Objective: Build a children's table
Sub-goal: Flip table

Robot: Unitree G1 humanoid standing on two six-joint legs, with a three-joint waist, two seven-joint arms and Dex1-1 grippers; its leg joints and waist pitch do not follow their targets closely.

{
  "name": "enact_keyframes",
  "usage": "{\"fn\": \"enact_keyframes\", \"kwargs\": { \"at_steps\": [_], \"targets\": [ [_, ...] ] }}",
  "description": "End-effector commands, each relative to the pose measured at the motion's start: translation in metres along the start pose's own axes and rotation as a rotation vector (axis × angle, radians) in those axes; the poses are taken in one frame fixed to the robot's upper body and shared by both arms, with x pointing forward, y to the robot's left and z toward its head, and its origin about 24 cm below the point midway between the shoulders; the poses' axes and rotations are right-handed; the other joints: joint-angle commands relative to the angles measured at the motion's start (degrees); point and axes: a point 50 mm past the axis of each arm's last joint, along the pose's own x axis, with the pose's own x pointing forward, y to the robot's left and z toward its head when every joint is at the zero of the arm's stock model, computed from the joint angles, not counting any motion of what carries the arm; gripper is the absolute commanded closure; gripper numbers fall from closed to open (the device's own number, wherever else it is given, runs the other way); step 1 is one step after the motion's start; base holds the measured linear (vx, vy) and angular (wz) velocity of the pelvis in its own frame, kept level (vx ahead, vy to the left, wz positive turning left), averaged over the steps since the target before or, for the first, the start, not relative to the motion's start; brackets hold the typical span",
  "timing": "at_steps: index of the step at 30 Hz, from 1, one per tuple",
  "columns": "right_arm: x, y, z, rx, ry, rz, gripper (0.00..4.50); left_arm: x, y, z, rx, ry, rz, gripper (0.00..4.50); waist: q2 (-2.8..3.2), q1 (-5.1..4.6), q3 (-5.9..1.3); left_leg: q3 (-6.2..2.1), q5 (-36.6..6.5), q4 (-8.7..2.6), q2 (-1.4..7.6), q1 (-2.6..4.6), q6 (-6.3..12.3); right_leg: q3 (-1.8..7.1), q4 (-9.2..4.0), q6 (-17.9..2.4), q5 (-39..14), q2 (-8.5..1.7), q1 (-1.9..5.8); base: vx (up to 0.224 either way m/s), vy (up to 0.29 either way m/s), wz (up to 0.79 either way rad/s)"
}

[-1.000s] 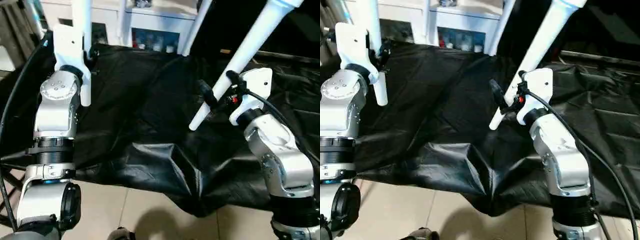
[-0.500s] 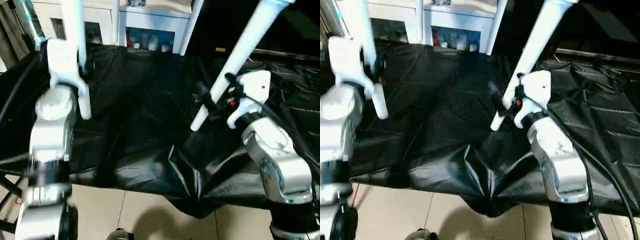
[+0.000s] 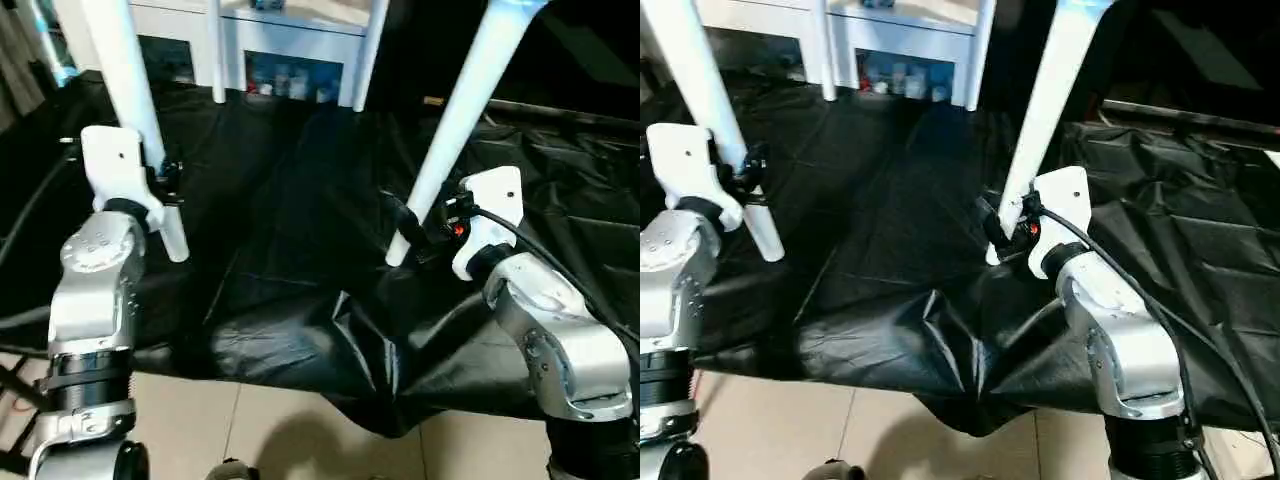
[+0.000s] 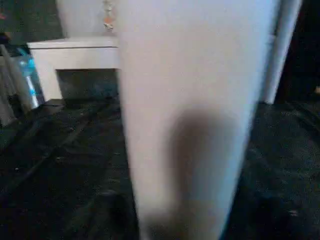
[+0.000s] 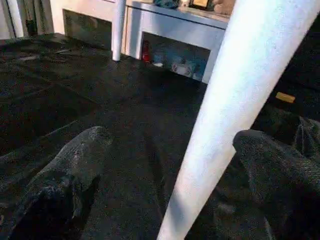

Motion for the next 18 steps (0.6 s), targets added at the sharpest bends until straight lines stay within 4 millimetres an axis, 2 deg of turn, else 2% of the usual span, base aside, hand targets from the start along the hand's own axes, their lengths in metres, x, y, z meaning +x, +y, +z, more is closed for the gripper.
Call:
{"fn": "enact_keyframes", "kwargs": {
  "at_steps": [1, 2, 3, 4, 5, 6, 7, 8, 9, 10, 11, 12, 13, 14, 15, 17, 18],
  "targets": [
    [-0.002, 0.000, 0.002, -0.013, 0.009, 0.009, 0.00, -0.004, -0.005, -0.001, -0.014, 0.002, -0.044, 1.92, 0.62, -0.36, -3.82, -2.13, -12.6, -4.51, 3.84, 2.40, -2.97, 3.33, -4.04, -6.9, -10.3, -4.95, 1.59, 0.000, 0.000, 0.00],
    [-0.002, 0.001, 0.002, -0.010, 0.011, 0.012, 0.00, -0.007, -0.003, -0.002, -0.012, 0.002, -0.039, 1.77, 0.63, -0.53, -3.76, -2.11, -13.4, -4.51, 3.87, 2.47, -3.12, 3.35, -4.17, -6.9, -11.5, -4.90, 1.45, 0.000, 0.000, 0.00],
    [-0.002, 0.001, 0.001, -0.007, 0.014, 0.014, 0.00, -0.011, -0.002, -0.004, -0.019, 0.005, -0.039, 1.69, 1.36, -0.48, -3.74, -2.24, -14.2, -4.57, 3.84, 2.52, -3.46, 3.36, -4.24, -6.8, -12.1, -4.88, 1.38, 0.000, 0.000, 0.00],
    [-0.002, 0.001, 0.000, -0.005, 0.015, 0.015, 0.00, -0.015, 0.000, -0.004, -0.027, -0.001, -0.028, 1.69, 1.06, -0.65, -3.74, -2.25, -14.7, -4.58, 3.94, 2.51, -3.77, 3.35, -4.25, -6.9, -11.9, -4.83, 1.36, 0.000, 0.000, 0.00],
    [-0.002, 0.001, -0.001, -0.004, 0.016, 0.015, 0.00, -0.018, 0.002, -0.005, -0.034, -0.006, -0.020, 1.69, 1.24, -0.62, -3.75, -2.31, -14.9, -4.65, 3.96, 2.56, -3.93, 3.32, -4.22, -7.0, -11.8, -4.82, 1.37, 0.000, 0.000, 0.00],
    [-0.003, 0.001, -0.003, -0.003, 0.017, 0.015, 0.00, -0.021, 0.003, -0.006, -0.052, -0.006, -0.024, 1.51, 1.12, -0.80, -3.72, -2.25, -15.3, -4.65, 3.90, 2.52, -4.05, 3.31, -4.24, -7.1, -11.8, -4.71, 1.34, 0.000, 0.000, 0.00],
    [-0.003, 0.002, -0.004, -0.001, 0.019, 0.016, 0.00, -0.024, 0.003, -0.006, -0.066, -0.003, -0.035, 1.36, 1.48, -0.72, -3.70, -2.30, -15.6, -4.65, 3.87, 2.57, -4.24, 3.32, -4.17, -7.2, -11.9, -4.76, 1.31, 0.000, 0.000, 0.00],
    [-0.004, 0.002, -0.006, 0.002, 0.021, 0.017, 0.00, -0.026, 0.003, -0.007, -0.077, 0.000, -0.044, 1.36, 1.43, -0.82, -3.64, -2.28, -16.4, -4.70, 3.83, 2.57, -4.48, 3.31, -4.35, -7.1, -12.4, -4.67, 1.23, 0.000, 0.000, 0.00],
    [-0.007, 0.004, -0.013, 0.015, 0.027, 0.028, 0.00, -0.037, 0.005, -0.010, -0.089, -0.001, -0.044, 1.26, 1.71, -0.68, -3.64, -2.43, -16.9, -4.76, 3.94, 2.54, -4.66, 3.32, -4.32, -7.2, -12.1, -4.82, 1.33, 0.000, 0.000, 0.00],
    [-0.008, 0.005, -0.015, 0.017, 0.029, 0.032, 0.00, -0.041, 0.005, -0.011, -0.085, -0.004, -0.049, 1.26, 1.59, -0.72, -3.64, -2.36, -17.0, -4.77, 4.01, 2.55, -4.64, 3.33, -4.42, -7.3, -11.8, -4.82, 1.31, 0.000, 0.000, 0.00],
    [-0.009, 0.006, -0.016, 0.018, 0.030, 0.034, 0.00, -0.043, 0.005, -0.012, -0.083, -0.006, -0.053, 1.04, 1.57, -0.78, -3.67, -2.42, -17.0, -4.82, 3.96, 2.36, -4.52, 3.29, -4.30, -7.4, -11.2, -4.72, 1.50, 0.000, 0.000, 0.00],
    [-0.011, 0.007, -0.021, 0.018, 0.040, 0.045, 0.00, -0.051, 0.003, -0.014, -0.081, -0.007, -0.062, 0.89, 1.58, -0.80, -3.61, -2.32, -17.3, -4.79, 3.81, 2.44, -4.19, 3.32, -4.43, -7.3, -11.6, -4.56, 1.35, 0.000, 0.000, 0.00],
    [-0.012, 0.008, -0.024, 0.014, 0.053, 0.052, 0.00, -0.056, 0.001, -0.016, -0.093, -0.006, -0.073, 0.82, 1.78, -0.72, -3.59, -2.48, -17.6, -4.88, 3.90, 2.32, -4.20, 3.32, -4.37, -7.3, -11.8, -4.75, 1.54, 0.000, 0.000, 0.00],
    [-0.013, 0.009, -0.027, 0.004, 0.071, 0.057, 0.00, -0.061, -0.001, -0.019, -0.111, 0.005, -0.077, 0.82, 1.61, -0.81, -3.38, -2.34, -18.6, -4.99, 3.97, 2.39, -4.16, 3.35, -4.77, -7.1, -13.4, -4.68, 1.28, 0.000, 0.000, 0.00],
    [-0.016, 0.010, -0.035, -0.004, 0.108, 0.061, 0.00, -0.072, -0.008, -0.024, -0.130, 0.026, -0.089, 0.82, 2.59, -0.57, -3.38, -2.64, -19.8, -5.01, 3.89, 2.43, -4.63, 3.31, -4.63, -7.1, -14.4, -4.78, 1.36, 0.000, 0.000, 0.00],
    [-0.018, 0.012, -0.044, -0.006, 0.144, 0.051, 0.00, -0.086, -0.016, -0.028, -0.143, 0.046, -0.062, 0.82, 2.50, -0.66, -3.16, -2.69, -21.9, -5.12, 4.03, 2.47, -4.96, 3.33, -4.99, -6.8, -15.8, -4.67, 1.22, 0.000, 0.000, 0.00],
    [-0.020, 0.012, -0.048, -0.008, 0.157, 0.034, 0.00, -0.096, -0.020, -0.032, -0.152, 0.062, -0.007, 0.82, 2.66, -0.70, -3.07, -2.76, -22.9, -5.24, 4.10, 2.34, -5.12, 3.36, -5.08, -6.8, -16.0, -4.59, 1.23, 0.000, 0.000, 0.00]
  ]
}}
